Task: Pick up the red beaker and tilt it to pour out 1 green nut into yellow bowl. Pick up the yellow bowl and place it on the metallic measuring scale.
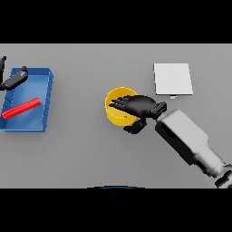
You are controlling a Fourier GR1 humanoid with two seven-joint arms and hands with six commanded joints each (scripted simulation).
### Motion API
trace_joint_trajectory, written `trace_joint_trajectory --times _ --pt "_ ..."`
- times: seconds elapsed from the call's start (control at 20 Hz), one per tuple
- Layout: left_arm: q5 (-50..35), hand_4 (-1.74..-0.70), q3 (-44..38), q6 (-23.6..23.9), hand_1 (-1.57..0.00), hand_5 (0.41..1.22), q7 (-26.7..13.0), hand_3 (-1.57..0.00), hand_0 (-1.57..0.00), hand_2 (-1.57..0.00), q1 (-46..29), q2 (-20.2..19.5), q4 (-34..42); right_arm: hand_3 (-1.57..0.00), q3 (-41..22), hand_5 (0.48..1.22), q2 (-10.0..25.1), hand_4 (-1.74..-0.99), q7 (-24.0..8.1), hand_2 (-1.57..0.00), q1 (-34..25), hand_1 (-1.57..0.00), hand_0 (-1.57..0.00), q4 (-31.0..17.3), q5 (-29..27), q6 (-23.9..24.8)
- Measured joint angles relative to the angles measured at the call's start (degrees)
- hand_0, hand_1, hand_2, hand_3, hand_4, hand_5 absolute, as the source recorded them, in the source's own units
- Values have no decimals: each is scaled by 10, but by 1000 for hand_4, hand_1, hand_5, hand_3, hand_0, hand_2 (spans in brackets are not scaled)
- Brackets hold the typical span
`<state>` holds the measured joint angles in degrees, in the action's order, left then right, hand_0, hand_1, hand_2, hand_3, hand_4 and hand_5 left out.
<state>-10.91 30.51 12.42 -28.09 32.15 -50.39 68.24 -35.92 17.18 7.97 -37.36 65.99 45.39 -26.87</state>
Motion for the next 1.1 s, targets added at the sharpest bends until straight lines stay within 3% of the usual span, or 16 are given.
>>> trace_joint_trajectory --times 0.2,0.25,0.35,0.45,0.55,0.6,0.65,0.75,1.1 --pt "0 -792 -1 -5 1 725 3 1 1 1 11 6 -10 -94 -9 784 -7 -1339 -12 -68 -2 -40 -16 -5 6 -8" --pt "2 -792 2 -4 1 723 3 1 1 1 13 12 -14 -160 -13 820 -10 -1362 -19 -133 -5 -107 -93 -10 11 -10" --pt "1 -793 0 2 1 723 4 1 1 1 6 8 -7 -359 -21 964 -8 -1425 -13 -388 -6 -437 -508 -10 19 -7" --pt "-3 -796 -4 0 1 726 12 1 1 1 -4 -2 0 -594 -21 1057 -3 -1534 -8 -814 -7 -846 -891 -9 15 -17" --pt "-3 -799 -5 3 1 728 8 1 1 1 -3 -1 1 -867 -22 1116 -1 -1604 -9 -1086 -10 -1107 -1136 -5 6 -37" --pt "-3 -799 -5 1 1 727 2 1 1 1 4 -4 5 -932 -23 1137 5 -1628 -7 -1183 -7 -1200 -1223 2 0 -49" --pt "-3 -799 -3 0 1 727 6 1 1 1 0 -3 6 -1019 -24 1154 7 -1649 1 -1261 -10 -1274 -1292 -4 -1 -45" --pt "-7 -802 -6 0 1 725 4 1 1 1 -3 -4 5 -1142 -22 1178 4 -1682 -12 -1314 -12 -1381 -1393 -4 -6 -48" --pt "-4 -801 -3 6 1 724 -1 1 1 1 -8 -7 19 -1192 -11 1212 33 -1729 -25 -1490 -8 -1531 -1534 46 -32 -68"
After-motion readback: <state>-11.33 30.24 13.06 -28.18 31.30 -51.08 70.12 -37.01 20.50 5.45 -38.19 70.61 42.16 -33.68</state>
